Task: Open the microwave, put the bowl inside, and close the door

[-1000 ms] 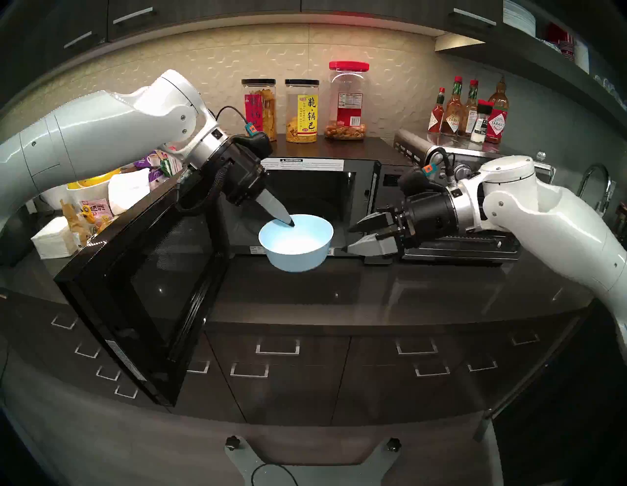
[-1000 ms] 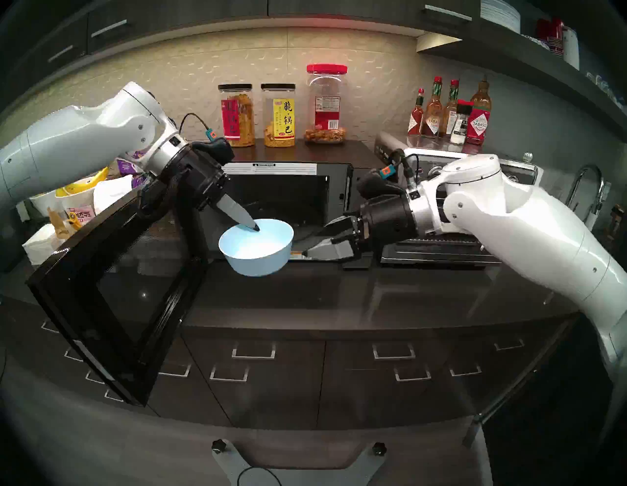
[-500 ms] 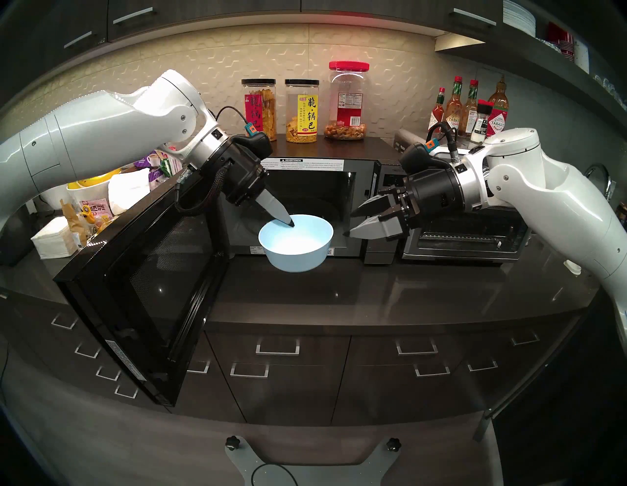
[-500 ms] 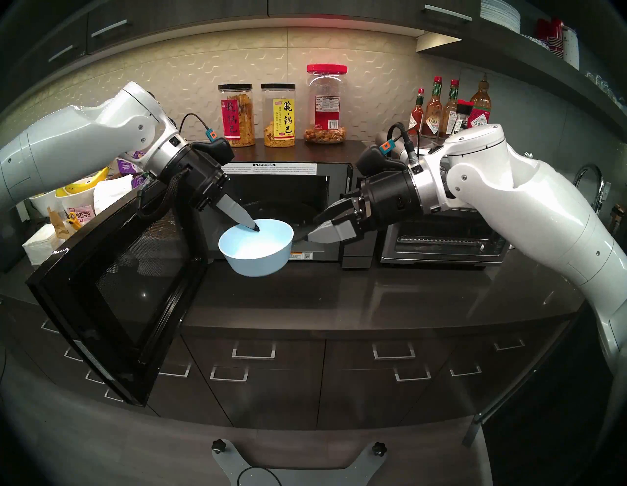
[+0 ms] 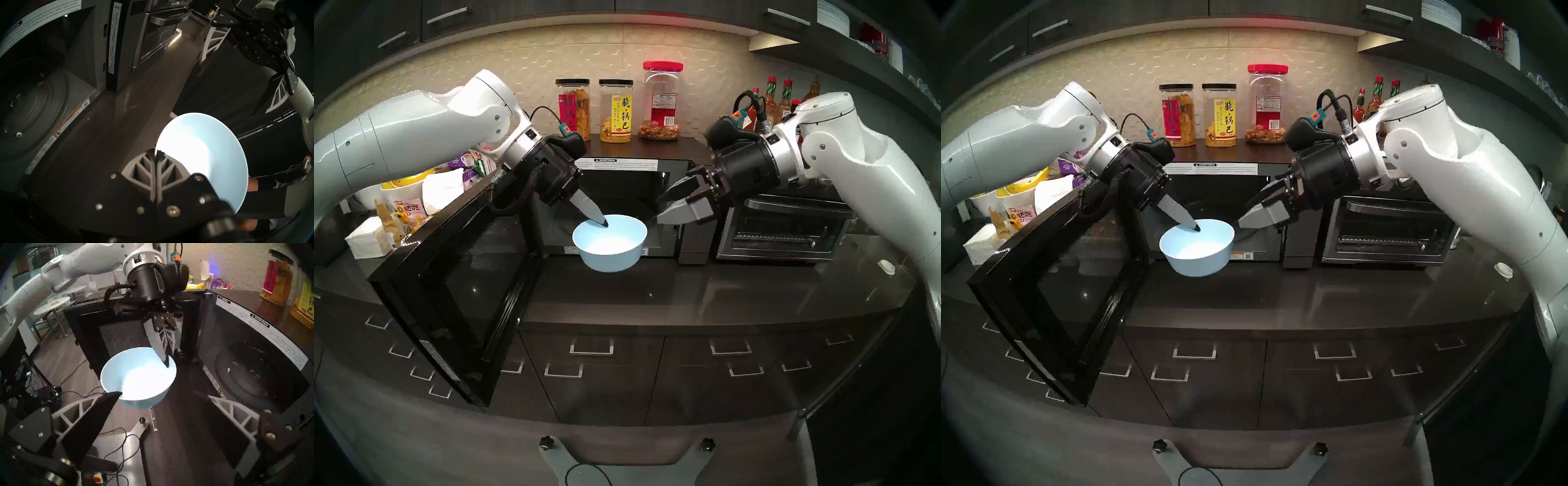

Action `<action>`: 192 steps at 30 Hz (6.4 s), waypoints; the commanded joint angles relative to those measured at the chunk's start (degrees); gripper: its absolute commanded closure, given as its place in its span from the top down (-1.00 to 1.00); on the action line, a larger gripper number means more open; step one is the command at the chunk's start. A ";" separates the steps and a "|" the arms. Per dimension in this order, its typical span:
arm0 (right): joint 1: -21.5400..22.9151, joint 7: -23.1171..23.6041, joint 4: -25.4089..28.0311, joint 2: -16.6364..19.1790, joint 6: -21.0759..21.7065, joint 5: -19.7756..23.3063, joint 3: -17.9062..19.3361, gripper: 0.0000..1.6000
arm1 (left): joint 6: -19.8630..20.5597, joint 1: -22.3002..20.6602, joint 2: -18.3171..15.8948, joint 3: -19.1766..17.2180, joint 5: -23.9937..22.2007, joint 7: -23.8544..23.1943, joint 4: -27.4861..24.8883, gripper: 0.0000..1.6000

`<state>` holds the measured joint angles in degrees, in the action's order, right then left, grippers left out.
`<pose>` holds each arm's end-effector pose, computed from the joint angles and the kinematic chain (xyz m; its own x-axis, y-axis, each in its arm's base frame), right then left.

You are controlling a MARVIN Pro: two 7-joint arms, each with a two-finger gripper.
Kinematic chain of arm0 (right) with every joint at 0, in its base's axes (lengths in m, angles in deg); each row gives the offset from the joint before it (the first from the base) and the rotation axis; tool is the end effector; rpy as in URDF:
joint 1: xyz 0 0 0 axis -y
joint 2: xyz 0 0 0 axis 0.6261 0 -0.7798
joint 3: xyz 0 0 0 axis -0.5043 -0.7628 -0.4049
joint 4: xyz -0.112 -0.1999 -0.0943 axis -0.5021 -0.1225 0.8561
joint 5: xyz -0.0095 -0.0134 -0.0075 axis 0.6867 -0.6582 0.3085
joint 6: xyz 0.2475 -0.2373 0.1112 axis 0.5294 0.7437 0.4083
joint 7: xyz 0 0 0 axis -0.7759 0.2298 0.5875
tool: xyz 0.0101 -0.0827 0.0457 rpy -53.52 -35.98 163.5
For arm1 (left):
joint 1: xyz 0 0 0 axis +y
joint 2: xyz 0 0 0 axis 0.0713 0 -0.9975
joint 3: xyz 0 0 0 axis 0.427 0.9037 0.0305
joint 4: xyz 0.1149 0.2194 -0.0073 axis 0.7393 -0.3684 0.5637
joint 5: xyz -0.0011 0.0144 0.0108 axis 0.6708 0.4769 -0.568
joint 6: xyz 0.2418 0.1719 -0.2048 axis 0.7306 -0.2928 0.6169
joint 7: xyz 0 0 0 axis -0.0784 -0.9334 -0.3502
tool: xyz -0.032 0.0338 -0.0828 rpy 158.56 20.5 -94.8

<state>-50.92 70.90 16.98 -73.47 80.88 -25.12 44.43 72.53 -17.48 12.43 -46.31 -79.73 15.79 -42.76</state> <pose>0.4026 0.1051 0.0745 0.1315 0.5258 0.8404 0.9774 -0.2103 -0.0214 0.4653 -0.0727 0.0208 0.5328 -0.5892 0.6075 -0.8435 -0.4272 0.3254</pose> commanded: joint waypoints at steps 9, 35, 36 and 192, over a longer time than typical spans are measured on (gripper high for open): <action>3.24 -8.30 -1.43 -6.47 4.31 3.04 1.35 1.00 | -0.14 -1.28 0.07 -0.66 -0.35 0.12 -0.08 -1.00; 8.21 -23.19 -1.25 -5.63 4.31 15.57 -7.22 1.00 | -0.14 -1.45 0.10 -0.44 -0.50 0.17 -0.09 -1.00; 8.38 -23.35 -1.26 -5.57 4.31 15.74 -7.39 1.00 | -0.14 -1.46 0.10 -0.43 -0.51 0.17 -0.09 -1.00; 12.80 -29.66 -1.25 -6.62 4.31 20.58 -21.07 -1.00 | -0.14 -6.97 -7.21 -0.69 -3.00 2.02 -5.30 1.00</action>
<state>-38.56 41.25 15.73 -80.21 85.33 -4.64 22.89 72.53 -21.02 9.07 -45.51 -82.54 17.77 -46.78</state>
